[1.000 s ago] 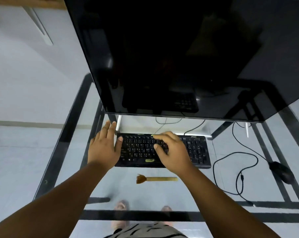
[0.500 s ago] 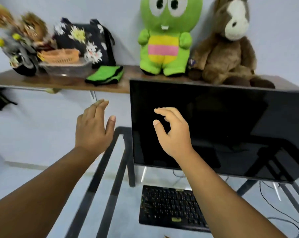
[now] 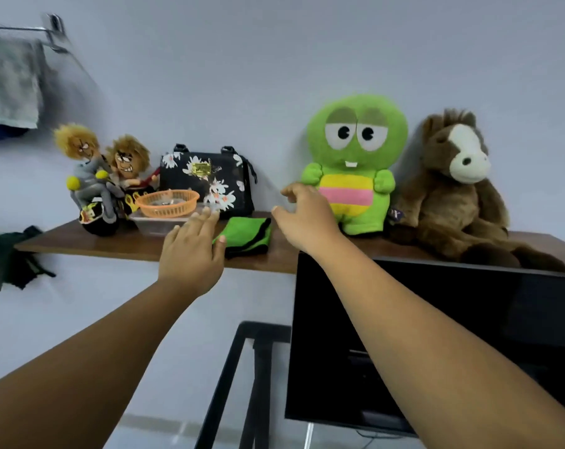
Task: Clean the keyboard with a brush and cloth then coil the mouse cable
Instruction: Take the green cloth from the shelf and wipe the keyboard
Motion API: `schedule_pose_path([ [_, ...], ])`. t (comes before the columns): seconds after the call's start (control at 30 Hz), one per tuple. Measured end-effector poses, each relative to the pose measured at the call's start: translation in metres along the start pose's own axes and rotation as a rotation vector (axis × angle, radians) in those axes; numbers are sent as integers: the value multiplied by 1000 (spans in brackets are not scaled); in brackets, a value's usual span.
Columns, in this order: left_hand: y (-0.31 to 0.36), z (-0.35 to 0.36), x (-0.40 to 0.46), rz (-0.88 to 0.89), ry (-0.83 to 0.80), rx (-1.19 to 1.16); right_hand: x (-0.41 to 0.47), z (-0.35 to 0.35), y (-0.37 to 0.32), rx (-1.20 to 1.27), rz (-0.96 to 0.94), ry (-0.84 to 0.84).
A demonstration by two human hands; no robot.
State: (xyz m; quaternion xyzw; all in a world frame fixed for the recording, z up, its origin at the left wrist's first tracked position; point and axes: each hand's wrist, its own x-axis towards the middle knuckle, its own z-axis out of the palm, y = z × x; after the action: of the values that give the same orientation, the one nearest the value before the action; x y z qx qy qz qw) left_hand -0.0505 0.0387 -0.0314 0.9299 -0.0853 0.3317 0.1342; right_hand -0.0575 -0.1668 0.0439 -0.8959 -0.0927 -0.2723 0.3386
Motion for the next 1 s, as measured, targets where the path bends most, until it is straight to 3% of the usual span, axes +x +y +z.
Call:
schedule_pose_path([
  [0.17, -31, 22, 14, -54, -185, 43, 36, 43, -5, -259, 173, -332],
  [0.4, -47, 31, 8, -11, -269, 29, 55, 91, -8, -356, 309, -558],
  [0.63, -51, 38, 7, -1, -264, 8, 62, 118, -10, -517, 330, -567],
  [1.0, -47, 40, 3, -9, -193, -15, 69, 111, -7, -426, 266, -424],
])
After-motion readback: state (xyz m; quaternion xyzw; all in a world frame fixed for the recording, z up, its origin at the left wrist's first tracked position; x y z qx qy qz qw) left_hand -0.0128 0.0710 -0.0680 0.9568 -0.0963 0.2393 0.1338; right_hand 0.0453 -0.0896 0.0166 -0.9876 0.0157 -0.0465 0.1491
